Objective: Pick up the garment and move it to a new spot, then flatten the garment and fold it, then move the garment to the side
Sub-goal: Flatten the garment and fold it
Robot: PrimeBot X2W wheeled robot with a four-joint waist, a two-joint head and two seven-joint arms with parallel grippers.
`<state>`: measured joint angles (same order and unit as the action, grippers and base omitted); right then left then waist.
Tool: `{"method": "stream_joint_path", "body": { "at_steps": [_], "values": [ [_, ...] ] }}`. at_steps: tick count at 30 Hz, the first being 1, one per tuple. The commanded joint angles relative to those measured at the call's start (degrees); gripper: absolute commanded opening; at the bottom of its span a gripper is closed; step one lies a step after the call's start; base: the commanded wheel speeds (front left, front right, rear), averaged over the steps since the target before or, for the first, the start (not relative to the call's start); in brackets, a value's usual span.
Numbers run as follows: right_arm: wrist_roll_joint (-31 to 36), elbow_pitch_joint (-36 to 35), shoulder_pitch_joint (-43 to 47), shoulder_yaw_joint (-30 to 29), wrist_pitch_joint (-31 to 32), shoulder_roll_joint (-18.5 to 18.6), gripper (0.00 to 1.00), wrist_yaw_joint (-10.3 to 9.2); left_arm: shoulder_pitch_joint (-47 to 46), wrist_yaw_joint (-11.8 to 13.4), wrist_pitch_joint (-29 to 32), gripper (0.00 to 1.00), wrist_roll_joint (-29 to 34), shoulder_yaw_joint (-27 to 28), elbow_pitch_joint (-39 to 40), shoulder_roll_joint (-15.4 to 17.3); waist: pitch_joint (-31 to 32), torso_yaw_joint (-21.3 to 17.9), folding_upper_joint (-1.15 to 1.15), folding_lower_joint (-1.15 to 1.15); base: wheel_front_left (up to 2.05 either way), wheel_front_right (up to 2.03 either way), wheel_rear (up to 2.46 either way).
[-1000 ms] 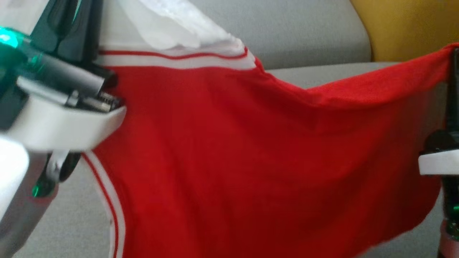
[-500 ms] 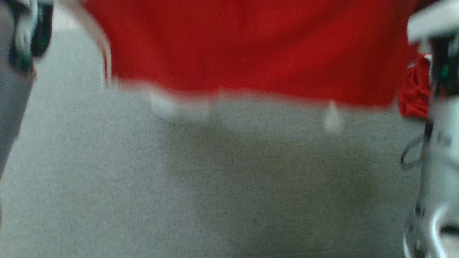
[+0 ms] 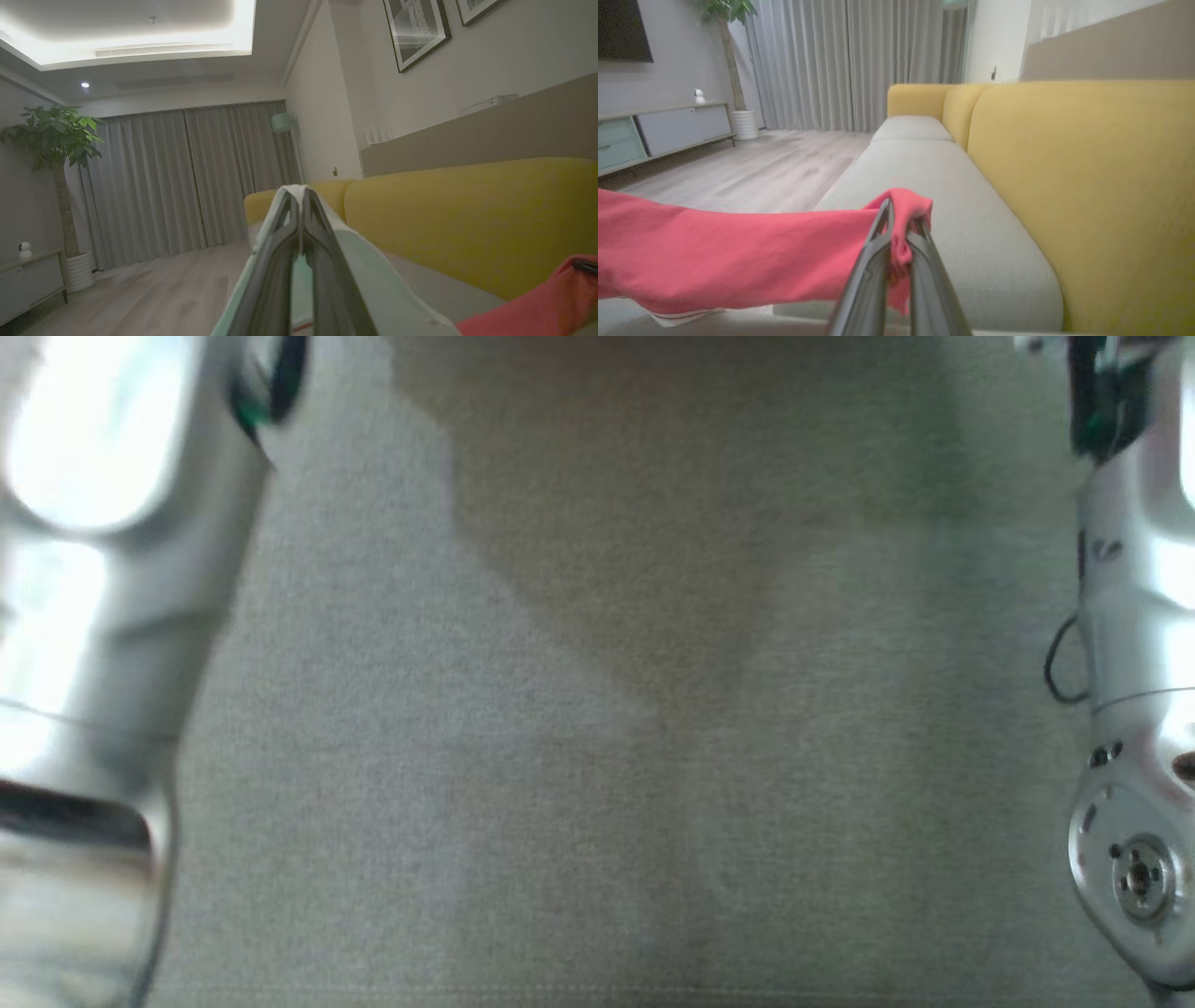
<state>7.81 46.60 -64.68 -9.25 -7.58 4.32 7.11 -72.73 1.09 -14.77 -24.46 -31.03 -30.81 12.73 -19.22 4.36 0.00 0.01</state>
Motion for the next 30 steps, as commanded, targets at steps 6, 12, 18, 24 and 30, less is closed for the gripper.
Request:
{"method": "stream_joint_path", "body": {
  "at_steps": [6, 12, 18, 24, 30],
  "values": [
    [3.0, 8.5, 0.4, -2.6, -5.9, -1.0, 0.00, 0.37, 8.5, -1.6, -0.2, 0.00, 1.2, 5.5, 4.2, -0.5, -5.6, 1.3, 0.00, -0.01, 0.00, 0.00, 0.00],
    [-0.9, 11.2, 4.4, -2.3, -7.3, -1.4, 0.00, 0.37, 21.6, -3.2, -0.2, 0.00, 2.6, 9.7, 11.1, -1.2, -4.8, 0.0, 0.00, -0.01, 0.00, 0.00, 0.00],
    [-8.4, 6.2, 12.1, 1.5, -7.4, -1.4, 0.00, 0.37, 35.4, -3.5, -0.2, 0.00, 3.6, 12.9, 19.4, -1.0, -2.1, -0.8, 0.00, -0.01, 0.00, 0.00, 0.00],
    [-15.2, -1.3, 25.2, 5.8, -7.4, -1.4, 0.00, 0.37, 51.7, -2.4, -0.2, 0.00, 4.4, 15.1, 28.4, -1.0, 3.9, -0.8, 0.00, -0.01, 0.00, 0.00, 0.00],
    [-17.0, -8.3, 39.3, 5.3, -7.4, -1.4, 0.00, 0.37, 66.0, 0.1, -0.2, 0.00, 4.5, 15.0, 34.6, -1.0, 10.7, -0.3, 0.00, -0.01, 0.00, 0.00, 0.00]
  ]
}}
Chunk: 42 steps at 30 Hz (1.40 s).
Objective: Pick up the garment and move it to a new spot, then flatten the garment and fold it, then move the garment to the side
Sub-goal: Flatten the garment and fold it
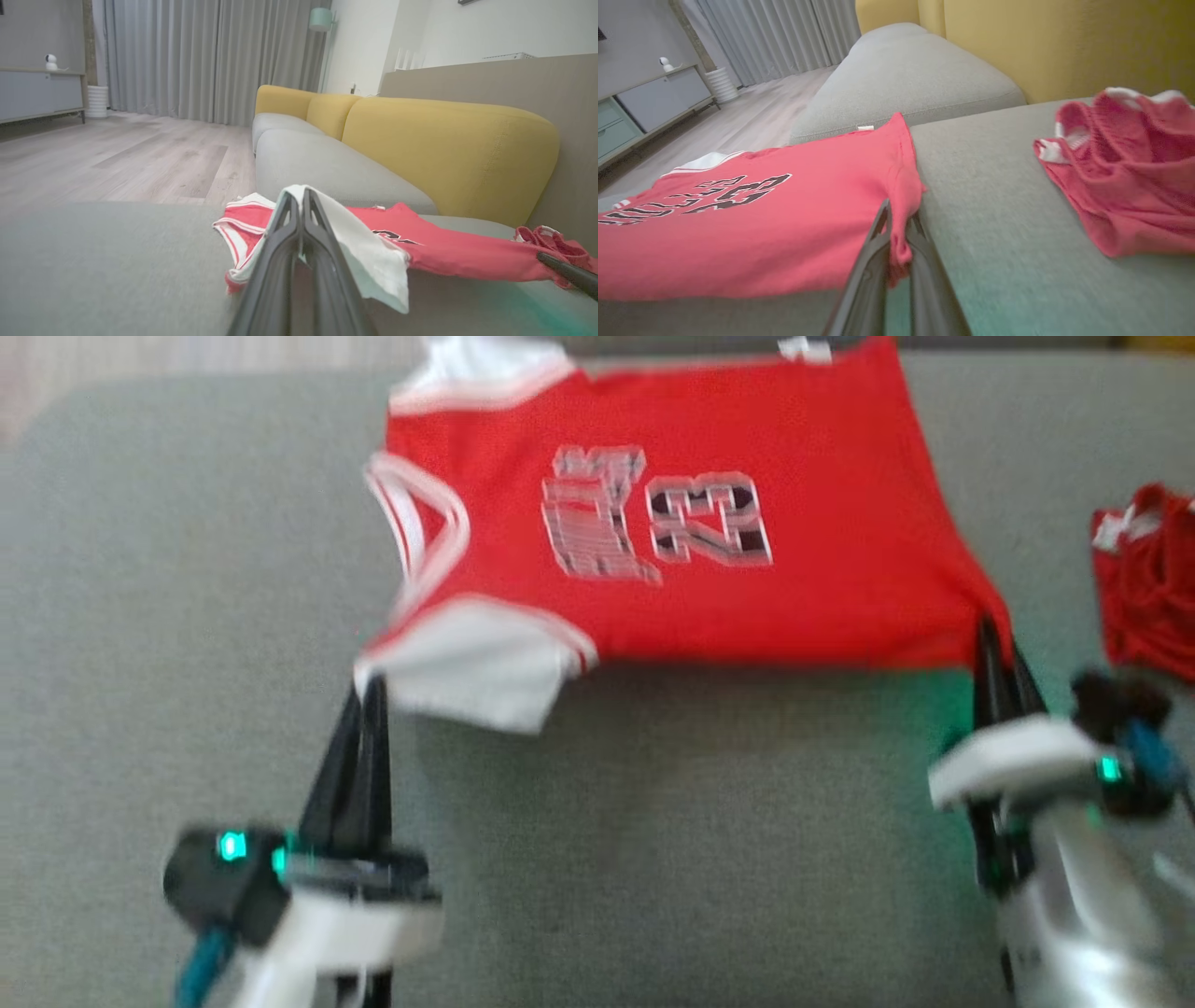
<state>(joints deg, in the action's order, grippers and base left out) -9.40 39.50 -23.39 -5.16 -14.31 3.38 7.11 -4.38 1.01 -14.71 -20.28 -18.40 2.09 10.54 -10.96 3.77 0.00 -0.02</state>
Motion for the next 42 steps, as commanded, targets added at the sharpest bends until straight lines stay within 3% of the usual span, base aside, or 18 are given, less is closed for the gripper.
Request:
{"method": "stream_joint_path", "body": {
  "at_steps": [1, 11, 18, 31, 42],
  "values": [
    [-0.5, -2.4, 0.4, 0.8, -0.7, -0.5, 0.00, 0.37, -0.1, 0.6, -0.1, 0.00, 0.3, 2.1, 2.7, 1.3, 3.5, 0.5, 0.00, 0.02, 0.00, 0.00, 0.00],
    [-5.4, -18.4, 22.4, -1.1, 6.1, -0.5, 0.00, 0.37, 15.5, 3.7, 3.6, 0.00, -0.4, -0.5, 9.2, 2.0, 9.4, 2.2, 0.00, 0.02, 0.00, 0.00, 0.00],
    [-6.6, -25.7, 28.9, -1.7, 13.1, -0.5, 0.00, 0.37, 18.9, 3.5, 4.2, 0.00, -1.8, -1.8, 7.7, 1.9, 8.9, 2.0, 0.00, 0.02, 0.00, 0.00, 0.00],
    [-7.8, -24.9, 23.7, -1.4, 16.6, -0.5, 0.00, 0.37, 7.9, 0.3, 4.4, 0.00, -0.5, -3.5, 0.1, 1.9, 5.3, 1.8, 0.00, 0.02, 0.00, 0.00, 0.00],
    [-10.2, -20.4, 12.6, -1.5, 16.1, -0.5, 0.00, 0.37, -13.4, -4.7, 6.8, 0.00, 1.4, -3.0, -11.2, 4.2, 0.0, -0.2, 0.00, 0.02, 0.00, 0.00, 0.00]
  ]
}}
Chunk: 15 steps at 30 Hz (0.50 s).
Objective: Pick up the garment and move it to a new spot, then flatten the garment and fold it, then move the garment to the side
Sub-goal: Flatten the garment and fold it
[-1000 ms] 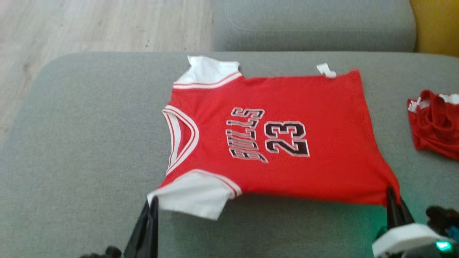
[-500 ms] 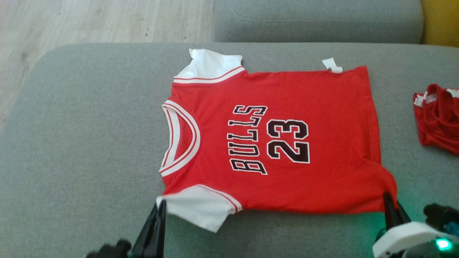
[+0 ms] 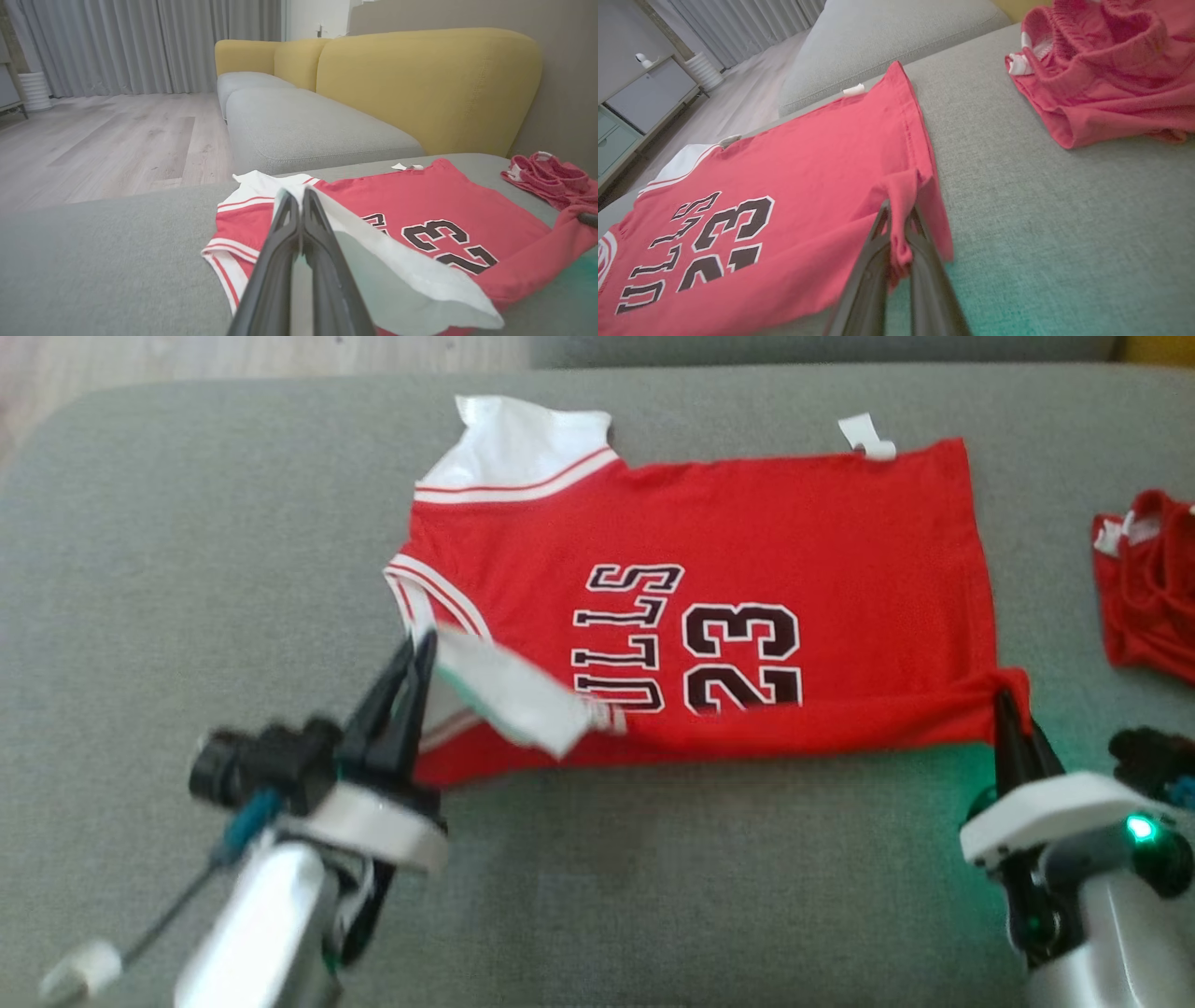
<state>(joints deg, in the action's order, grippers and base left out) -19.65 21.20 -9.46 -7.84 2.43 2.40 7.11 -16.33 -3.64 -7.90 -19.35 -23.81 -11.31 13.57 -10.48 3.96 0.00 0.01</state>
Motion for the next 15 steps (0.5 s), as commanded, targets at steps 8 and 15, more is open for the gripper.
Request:
{"method": "stream_joint_path", "body": {
  "at_steps": [8, 15],
  "values": [
    [1.3, 4.8, -8.5, 1.7, -0.9, 0.5, 0.00, 0.37, -11.8, -1.9, -1.6, 0.00, 0.2, 1.8, -9.8, 0.5, -2.8, -1.9, 0.00, -0.01, 0.00, 0.00, 0.00],
    [-0.2, 8.6, -13.6, 5.2, -4.9, 0.5, 1.00, 0.37, -15.0, -1.4, -4.6, 0.78, -0.9, 3.2, -17.0, -0.3, -2.9, -2.8, 0.00, -0.01, 0.00, 0.00, 0.00]
  ]
}}
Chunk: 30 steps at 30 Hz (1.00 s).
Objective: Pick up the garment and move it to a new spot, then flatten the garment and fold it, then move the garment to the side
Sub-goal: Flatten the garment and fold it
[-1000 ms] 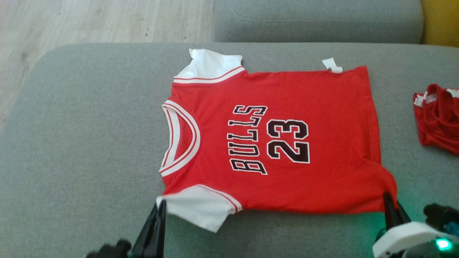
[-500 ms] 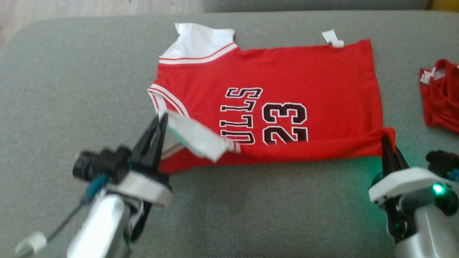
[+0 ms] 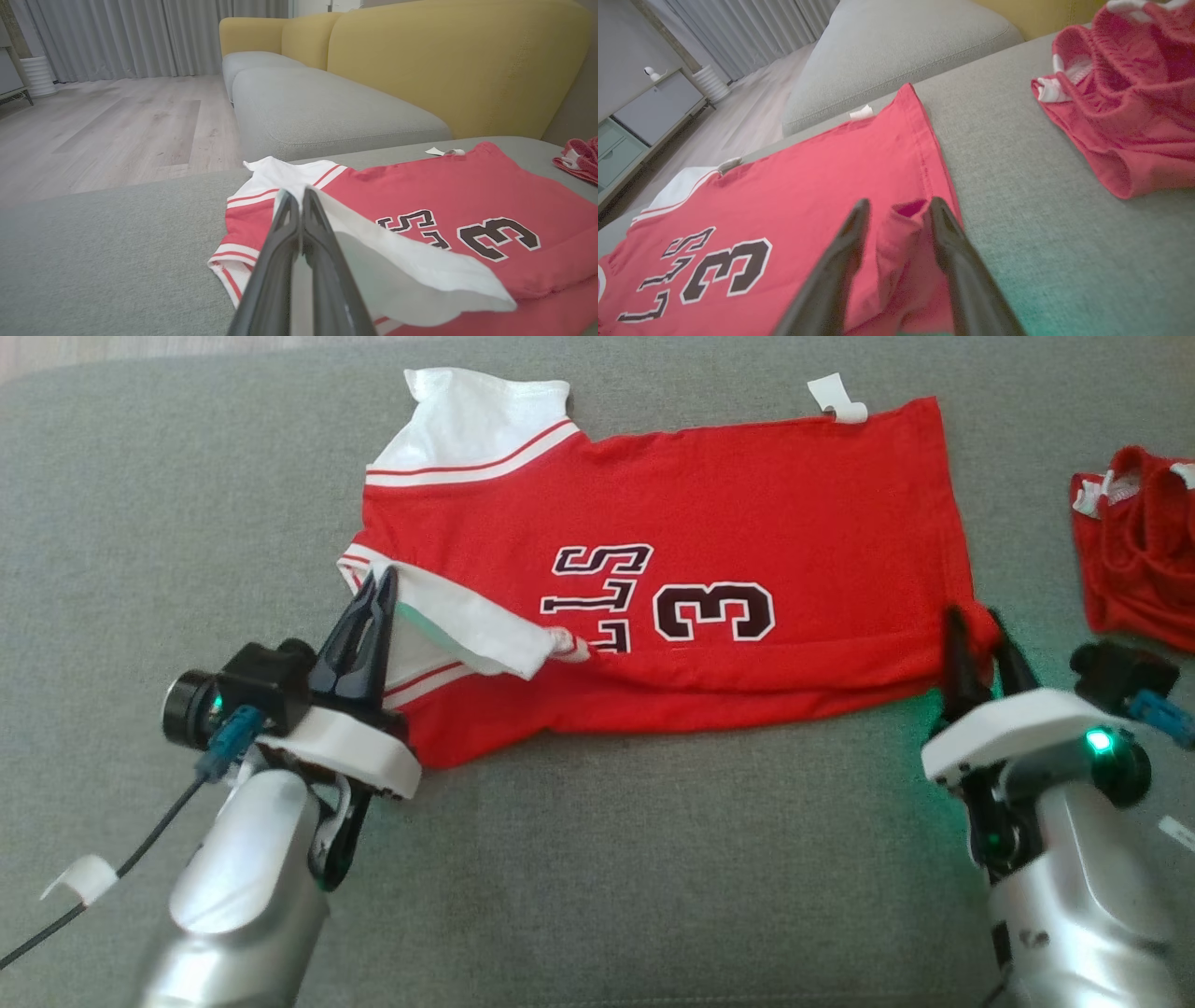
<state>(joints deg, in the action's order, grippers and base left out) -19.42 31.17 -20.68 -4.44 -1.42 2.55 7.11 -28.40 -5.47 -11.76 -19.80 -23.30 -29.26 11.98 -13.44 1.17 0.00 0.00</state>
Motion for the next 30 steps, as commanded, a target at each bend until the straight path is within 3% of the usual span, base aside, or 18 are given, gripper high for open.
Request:
{"method": "stream_joint_path", "body": {
  "at_steps": [1, 6, 12, 21, 30],
  "values": [
    [-0.7, -1.0, -3.1, 2.2, -1.7, 0.3, 1.00, 0.37, -3.1, 0.4, -1.1, 1.00, -0.6, 2.9, 0.3, 1.3, 0.1, -0.1, 0.00, 0.00, 0.00, 0.00, 0.00],
    [-0.5, 0.0, -4.7, 2.3, -4.5, 0.3, 1.00, 0.37, -2.9, 0.5, -2.5, 1.00, -1.1, 3.7, -0.7, 0.6, 1.0, 0.5, 0.00, 0.00, 0.00, 0.00, 0.00],
    [3.9, -4.3, -3.2, -2.3, -6.8, 0.3, 1.00, 0.37, 1.2, 0.4, -3.1, 1.00, -2.6, 5.1, 4.4, 0.3, 2.9, 1.3, 0.00, 0.00, 0.00, 0.00, 0.00],
    [10.5, -15.9, 7.0, -6.3, -1.6, 0.3, 1.00, 0.37, 15.1, 2.3, 0.9, 1.00, -6.8, 5.5, 13.0, 0.0, 6.5, 2.5, 0.00, 0.00, 0.00, 0.00, 0.00],
    [9.5, -23.1, 17.4, -6.2, 4.2, 0.3, 1.00, 0.37, 22.3, 4.6, 7.3, 1.00, -12.6, 5.9, 15.1, -2.5, 7.8, 1.6, 0.00, 0.00, 0.00, 0.00, 0.00]
  ]
}}
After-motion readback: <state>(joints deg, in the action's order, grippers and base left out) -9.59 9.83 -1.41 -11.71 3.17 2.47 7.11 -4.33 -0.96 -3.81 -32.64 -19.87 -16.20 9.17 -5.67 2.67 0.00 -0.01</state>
